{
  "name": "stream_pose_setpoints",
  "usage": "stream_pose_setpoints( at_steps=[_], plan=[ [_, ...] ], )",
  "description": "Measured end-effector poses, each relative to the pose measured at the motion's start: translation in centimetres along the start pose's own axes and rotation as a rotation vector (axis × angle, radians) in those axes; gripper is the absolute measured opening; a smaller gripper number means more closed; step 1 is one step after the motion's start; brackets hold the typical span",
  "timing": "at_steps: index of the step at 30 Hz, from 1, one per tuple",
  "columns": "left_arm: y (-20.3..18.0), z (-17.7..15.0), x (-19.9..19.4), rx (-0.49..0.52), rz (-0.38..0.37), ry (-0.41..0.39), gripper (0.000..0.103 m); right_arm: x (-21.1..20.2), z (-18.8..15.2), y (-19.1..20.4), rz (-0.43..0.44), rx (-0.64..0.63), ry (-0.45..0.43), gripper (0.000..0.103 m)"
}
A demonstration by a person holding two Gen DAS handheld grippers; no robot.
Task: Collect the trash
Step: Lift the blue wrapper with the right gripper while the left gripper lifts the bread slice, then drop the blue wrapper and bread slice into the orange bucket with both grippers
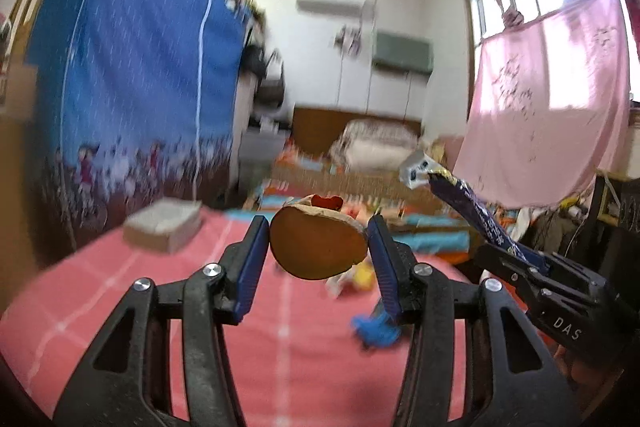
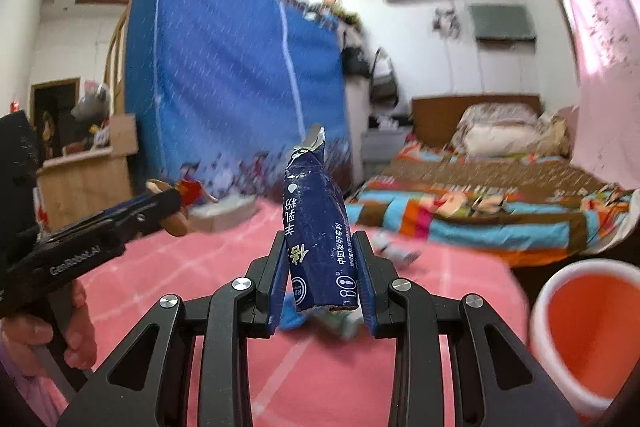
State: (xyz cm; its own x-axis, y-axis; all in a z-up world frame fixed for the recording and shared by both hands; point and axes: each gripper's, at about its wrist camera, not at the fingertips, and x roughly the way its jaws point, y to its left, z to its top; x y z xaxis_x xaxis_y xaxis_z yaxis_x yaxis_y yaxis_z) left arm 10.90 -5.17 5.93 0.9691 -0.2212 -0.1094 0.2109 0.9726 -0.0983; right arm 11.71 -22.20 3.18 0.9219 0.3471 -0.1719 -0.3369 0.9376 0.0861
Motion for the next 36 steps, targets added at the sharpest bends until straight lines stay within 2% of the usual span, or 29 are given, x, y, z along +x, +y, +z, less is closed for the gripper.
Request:
stream_pose_setpoints(
  at_steps=[2,5,10,15,21,28,32,36],
  plan=[
    [-1.5,0.9,0.4,-0.008,-0.033,-0.047,0.054,-1.2,0.8,-1.2,-0.039,0.001,-0.048,0.029],
    [-3.9,1.8,1.5,-0.009,-0.092,-0.078,0.054,-2.9,1.9,-3.3,-0.108,0.014,-0.109,0.029],
    [-8.0,2.2,3.7,0.005,-0.191,-0.071,0.054,-6.3,2.8,-8.1,-0.252,0.06,-0.193,0.029],
    [-13.2,1.0,5.4,0.052,-0.281,-0.027,0.054,-8.3,2.7,-11.7,-0.382,0.083,-0.218,0.029],
    [-17.7,-0.6,7.7,0.067,-0.373,0.077,0.054,-9.7,1.7,-15.7,-0.501,0.153,-0.165,0.029],
    [-21.5,-1.7,10.7,0.053,-0.453,0.267,0.054,-10.8,0.0,-19.3,-0.542,0.3,-0.086,0.032],
    [-23.3,-2.5,12.4,0.025,-0.47,0.383,0.055,-11.1,-0.5,-21.2,-0.552,0.367,-0.041,0.032],
    [-23.9,-2.9,13.7,-0.013,-0.466,0.454,0.056,-10.8,-1.1,-22.3,-0.552,0.424,0.006,0.033]
  ],
)
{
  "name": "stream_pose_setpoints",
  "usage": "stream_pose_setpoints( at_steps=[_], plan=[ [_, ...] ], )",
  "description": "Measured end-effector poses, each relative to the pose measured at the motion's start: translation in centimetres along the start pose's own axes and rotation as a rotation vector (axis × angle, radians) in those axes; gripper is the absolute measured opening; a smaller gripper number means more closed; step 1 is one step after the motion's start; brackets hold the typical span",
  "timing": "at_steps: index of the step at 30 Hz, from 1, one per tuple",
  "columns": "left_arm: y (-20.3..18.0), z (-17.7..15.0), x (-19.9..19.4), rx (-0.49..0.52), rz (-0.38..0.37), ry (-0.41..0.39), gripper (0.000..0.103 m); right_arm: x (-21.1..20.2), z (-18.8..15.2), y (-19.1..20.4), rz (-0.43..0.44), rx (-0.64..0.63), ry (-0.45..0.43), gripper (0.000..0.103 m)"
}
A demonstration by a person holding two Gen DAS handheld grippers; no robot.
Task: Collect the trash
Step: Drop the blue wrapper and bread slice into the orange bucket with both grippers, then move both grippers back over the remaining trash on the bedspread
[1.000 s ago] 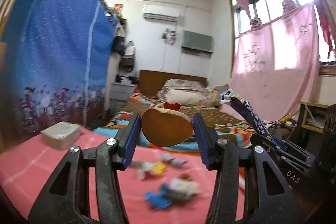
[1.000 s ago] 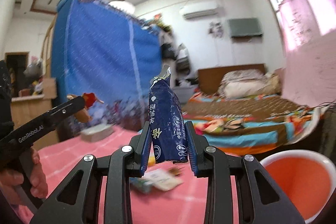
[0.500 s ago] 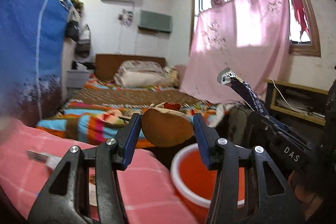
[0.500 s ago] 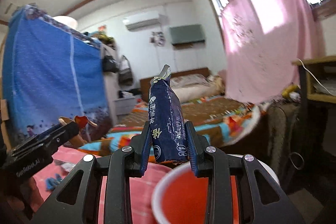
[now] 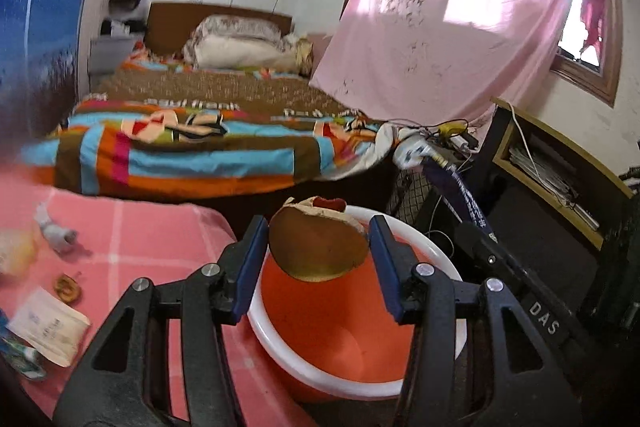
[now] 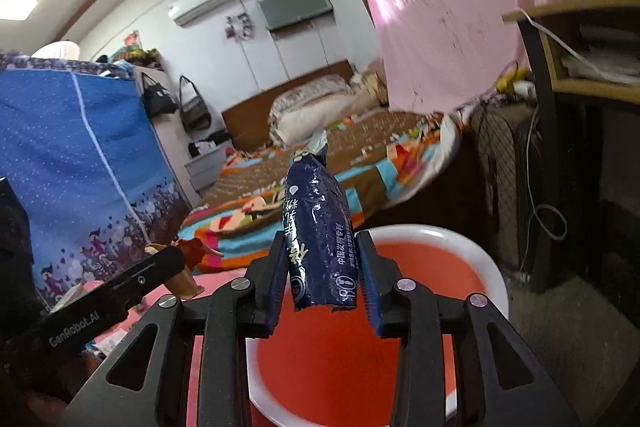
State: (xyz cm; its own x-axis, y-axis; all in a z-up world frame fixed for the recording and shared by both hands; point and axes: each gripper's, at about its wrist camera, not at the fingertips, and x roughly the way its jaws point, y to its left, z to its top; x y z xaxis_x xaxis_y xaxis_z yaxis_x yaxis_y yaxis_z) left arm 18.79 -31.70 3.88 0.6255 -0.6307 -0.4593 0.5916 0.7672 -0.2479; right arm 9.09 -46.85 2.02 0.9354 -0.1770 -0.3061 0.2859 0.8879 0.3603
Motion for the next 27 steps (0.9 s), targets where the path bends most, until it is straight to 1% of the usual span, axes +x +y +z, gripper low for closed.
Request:
stream_pose_setpoints(
  at_steps=[2,4,7,10,14,17,18,19,20,21,22,23,24,25,26,27],
  plan=[
    [-0.1,0.0,0.8,-0.018,-0.005,0.026,0.059,0.0,-0.2,-0.3,-0.002,0.013,0.012,0.035],
    [0.0,-0.1,1.3,-0.037,-0.009,0.043,0.064,0.1,-0.1,-0.6,-0.011,0.02,0.014,0.039],
    [0.2,-0.1,1.4,-0.056,-0.006,0.048,0.065,0.1,-0.1,-1.0,-0.016,0.036,0.014,0.041],
    [0.2,-0.2,0.7,-0.046,0.012,0.015,0.067,0.1,0.0,-1.3,-0.021,0.041,0.008,0.041],
    [0.7,-0.2,-0.9,-0.017,0.052,-0.034,0.072,-0.4,0.2,-0.7,-0.006,0.028,-0.021,0.043],
    [1.3,-0.3,-2.8,-0.005,0.102,-0.086,0.079,-1.0,0.3,0.2,0.013,0.002,-0.061,0.044],
    [1.7,-0.3,-3.2,-0.005,0.111,-0.099,0.083,-1.0,0.4,0.5,0.017,-0.005,-0.07,0.044],
    [2.2,-0.3,-4.3,-0.005,0.136,-0.13,0.087,-1.4,0.4,1.2,0.027,-0.023,-0.089,0.044],
    [2.6,-0.3,-4.8,-0.005,0.149,-0.146,0.088,-1.5,0.4,1.7,0.035,-0.035,-0.103,0.045],
    [3.0,-0.3,-5.7,-0.006,0.171,-0.172,0.091,-1.5,0.5,2.0,0.041,-0.043,-0.111,0.048],
    [3.5,-0.3,-6.4,-0.007,0.188,-0.189,0.096,-1.7,0.5,2.5,0.049,-0.054,-0.125,0.054],
    [4.0,-0.3,-7.1,-0.007,0.205,-0.205,0.098,-1.8,0.5,3.0,0.057,-0.064,-0.139,0.059],
    [4.7,-0.4,-8.1,-0.011,0.232,-0.23,0.103,-2.1,0.4,3.8,0.074,-0.075,-0.159,0.071],
    [5.1,-0.4,-8.6,-0.014,0.245,-0.246,0.103,-2.3,0.4,4.2,0.084,-0.082,-0.174,0.079],
    [5.8,-0.6,-9.8,-0.021,0.272,-0.281,0.103,-2.5,0.3,4.9,0.096,-0.093,-0.195,0.079],
    [6.3,-0.7,-10.5,-0.024,0.286,-0.3,0.103,-2.7,0.3,5.3,0.104,-0.102,-0.207,0.081]
  ],
)
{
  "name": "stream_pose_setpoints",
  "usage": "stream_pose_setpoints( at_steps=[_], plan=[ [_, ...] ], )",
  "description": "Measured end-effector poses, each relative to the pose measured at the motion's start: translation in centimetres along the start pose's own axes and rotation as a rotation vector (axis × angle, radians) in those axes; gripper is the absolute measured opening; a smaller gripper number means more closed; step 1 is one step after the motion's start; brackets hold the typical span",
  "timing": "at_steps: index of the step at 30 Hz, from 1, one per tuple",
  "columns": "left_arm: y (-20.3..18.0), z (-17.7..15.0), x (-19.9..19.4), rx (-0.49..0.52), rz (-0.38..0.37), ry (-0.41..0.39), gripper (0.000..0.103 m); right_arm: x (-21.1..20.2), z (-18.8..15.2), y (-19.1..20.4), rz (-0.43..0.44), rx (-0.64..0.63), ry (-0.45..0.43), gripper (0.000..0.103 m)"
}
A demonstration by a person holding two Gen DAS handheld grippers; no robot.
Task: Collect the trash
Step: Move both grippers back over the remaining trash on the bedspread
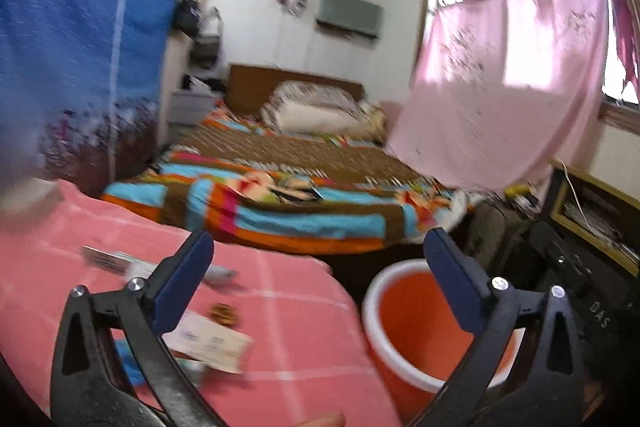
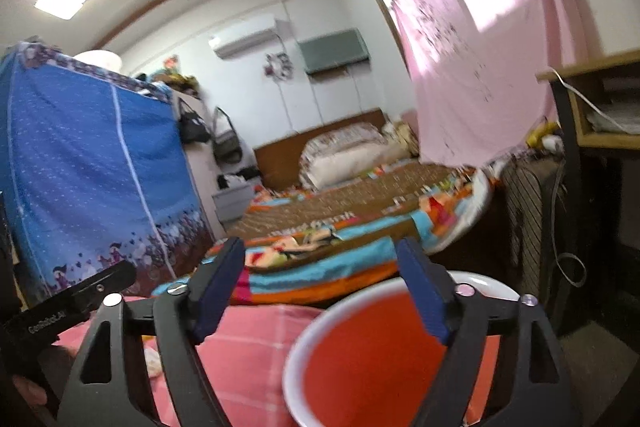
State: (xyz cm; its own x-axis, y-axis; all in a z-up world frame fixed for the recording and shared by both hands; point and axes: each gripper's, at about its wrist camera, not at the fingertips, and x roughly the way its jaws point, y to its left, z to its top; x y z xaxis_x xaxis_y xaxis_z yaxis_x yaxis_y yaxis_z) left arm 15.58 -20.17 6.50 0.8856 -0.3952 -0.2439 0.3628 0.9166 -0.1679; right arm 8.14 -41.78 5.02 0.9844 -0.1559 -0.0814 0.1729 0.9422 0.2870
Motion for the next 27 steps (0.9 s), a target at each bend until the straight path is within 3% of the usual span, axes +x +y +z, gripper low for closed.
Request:
stream_pose_setpoints(
  at_steps=[2,5,13,17,21,27],
  plan=[
    [1.6,0.2,-1.1,-0.005,0.033,-0.032,0.103,-0.4,0.0,1.5,0.031,-0.028,-0.035,0.086],
    [3.6,0.3,-2.8,-0.011,0.083,-0.071,0.103,-0.8,-0.1,3.2,0.063,-0.05,-0.09,0.103],
    [8.5,-0.5,-6.2,-0.009,0.2,-0.13,0.103,-1.5,-1.0,7.9,0.168,-0.127,-0.159,0.103],
    [10.1,-1.3,-7.3,0.047,0.229,-0.141,0.103,-1.5,-2.1,10.1,0.204,-0.191,-0.162,0.103],
    [10.9,-2.5,-7.7,0.098,0.237,-0.125,0.103,-0.7,-3.5,11.9,0.233,-0.254,-0.125,0.103],
    [11.8,-3.6,-7.4,0.098,0.208,-0.062,0.103,1.2,-5.5,13.3,0.258,-0.306,-0.023,0.103]
  ],
)
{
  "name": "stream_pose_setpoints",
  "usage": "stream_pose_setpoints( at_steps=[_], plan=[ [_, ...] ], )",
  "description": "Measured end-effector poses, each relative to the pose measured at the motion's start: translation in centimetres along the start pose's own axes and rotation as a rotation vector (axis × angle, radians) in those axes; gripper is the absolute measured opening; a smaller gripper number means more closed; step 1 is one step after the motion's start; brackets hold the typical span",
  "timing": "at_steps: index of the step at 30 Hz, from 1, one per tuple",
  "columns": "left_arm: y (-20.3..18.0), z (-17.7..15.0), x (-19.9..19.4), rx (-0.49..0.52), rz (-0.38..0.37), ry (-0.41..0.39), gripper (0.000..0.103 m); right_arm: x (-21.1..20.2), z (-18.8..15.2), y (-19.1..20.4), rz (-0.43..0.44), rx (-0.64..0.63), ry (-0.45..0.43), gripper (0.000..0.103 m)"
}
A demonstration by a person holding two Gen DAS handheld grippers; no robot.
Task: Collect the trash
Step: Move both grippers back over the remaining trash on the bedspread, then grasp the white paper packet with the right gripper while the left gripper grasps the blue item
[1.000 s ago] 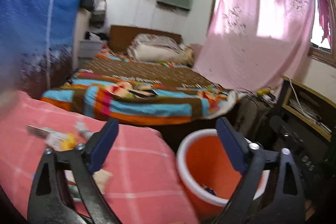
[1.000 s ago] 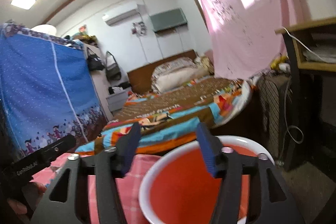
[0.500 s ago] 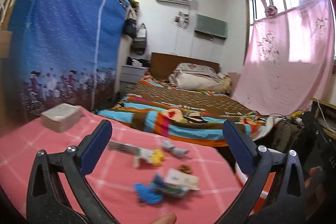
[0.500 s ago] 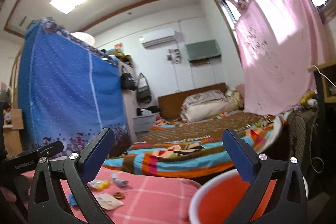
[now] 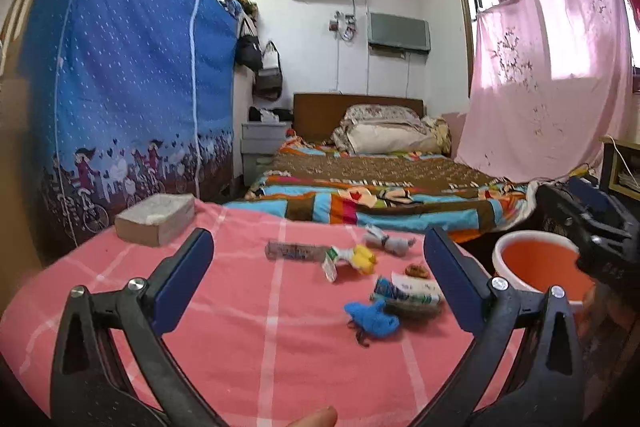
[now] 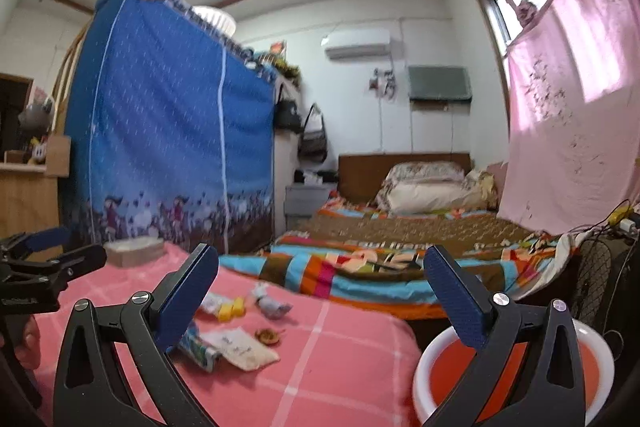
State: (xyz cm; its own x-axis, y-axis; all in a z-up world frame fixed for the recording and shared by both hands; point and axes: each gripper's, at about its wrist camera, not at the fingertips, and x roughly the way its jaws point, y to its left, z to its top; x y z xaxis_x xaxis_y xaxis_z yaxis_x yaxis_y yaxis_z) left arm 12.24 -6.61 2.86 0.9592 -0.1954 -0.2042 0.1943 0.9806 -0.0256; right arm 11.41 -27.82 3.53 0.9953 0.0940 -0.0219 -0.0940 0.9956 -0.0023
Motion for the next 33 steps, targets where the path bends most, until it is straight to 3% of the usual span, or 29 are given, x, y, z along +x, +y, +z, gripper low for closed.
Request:
stream_pose_setpoints(
  at_steps=[2,10,17,21,27,33],
  plan=[
    [-0.1,-0.1,0.4,0.001,-0.008,0.033,0.103,0.8,-0.5,0.2,0.013,0.003,0.049,0.103],
    [-0.4,-2.1,4.3,-0.035,-0.073,0.303,0.103,5.3,-2.8,-0.1,0.078,0.047,0.3,0.101],
    [-0.9,-3.5,6.8,-0.069,-0.163,0.468,0.08,8.2,-4.6,0.7,0.145,0.038,0.474,0.083],
    [-1.4,-3.7,7.6,-0.078,-0.197,0.514,0.059,9.5,-5.7,1.0,0.171,0.049,0.564,0.074],
    [-0.9,-3.4,7.7,-0.097,-0.208,0.52,0.029,10.3,-5.9,0.7,0.224,0.116,0.622,0.072],
    [0.0,-3.4,7.7,-0.135,-0.165,0.516,0.026,11.2,-6.2,1.5,0.28,0.129,0.677,0.072]
  ],
)
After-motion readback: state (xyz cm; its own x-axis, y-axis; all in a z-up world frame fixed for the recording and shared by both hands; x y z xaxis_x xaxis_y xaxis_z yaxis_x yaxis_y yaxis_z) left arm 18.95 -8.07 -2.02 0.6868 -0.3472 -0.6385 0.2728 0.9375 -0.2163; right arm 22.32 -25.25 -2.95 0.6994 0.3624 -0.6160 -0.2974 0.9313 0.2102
